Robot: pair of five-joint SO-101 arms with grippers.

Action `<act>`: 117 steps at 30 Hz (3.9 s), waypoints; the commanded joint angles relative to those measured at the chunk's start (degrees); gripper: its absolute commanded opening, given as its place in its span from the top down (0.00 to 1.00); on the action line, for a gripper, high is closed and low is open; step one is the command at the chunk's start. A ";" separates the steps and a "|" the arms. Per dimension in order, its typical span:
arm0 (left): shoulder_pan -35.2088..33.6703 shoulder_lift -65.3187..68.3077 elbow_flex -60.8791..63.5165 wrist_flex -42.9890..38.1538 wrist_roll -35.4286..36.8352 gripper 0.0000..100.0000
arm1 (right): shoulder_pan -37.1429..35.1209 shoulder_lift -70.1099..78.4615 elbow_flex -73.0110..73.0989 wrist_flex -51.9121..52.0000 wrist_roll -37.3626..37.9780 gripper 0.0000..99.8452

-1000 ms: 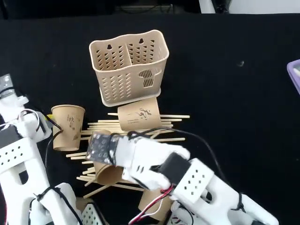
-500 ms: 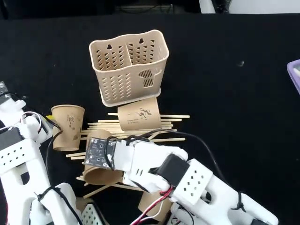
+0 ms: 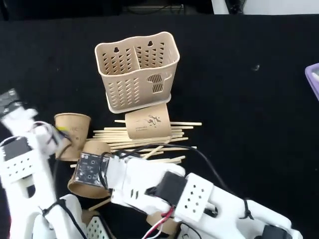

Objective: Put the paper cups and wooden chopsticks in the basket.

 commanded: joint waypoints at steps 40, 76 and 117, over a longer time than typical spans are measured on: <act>10.77 -1.23 1.71 1.85 2.02 0.71 | -7.91 3.47 7.96 -22.24 -15.03 0.73; 10.24 -1.23 1.54 2.11 2.02 0.71 | 17.32 -4.88 -24.84 9.23 1.23 0.99; 10.24 -1.23 1.80 2.11 1.67 0.71 | 50.55 83.03 -136.40 38.68 -1.93 0.85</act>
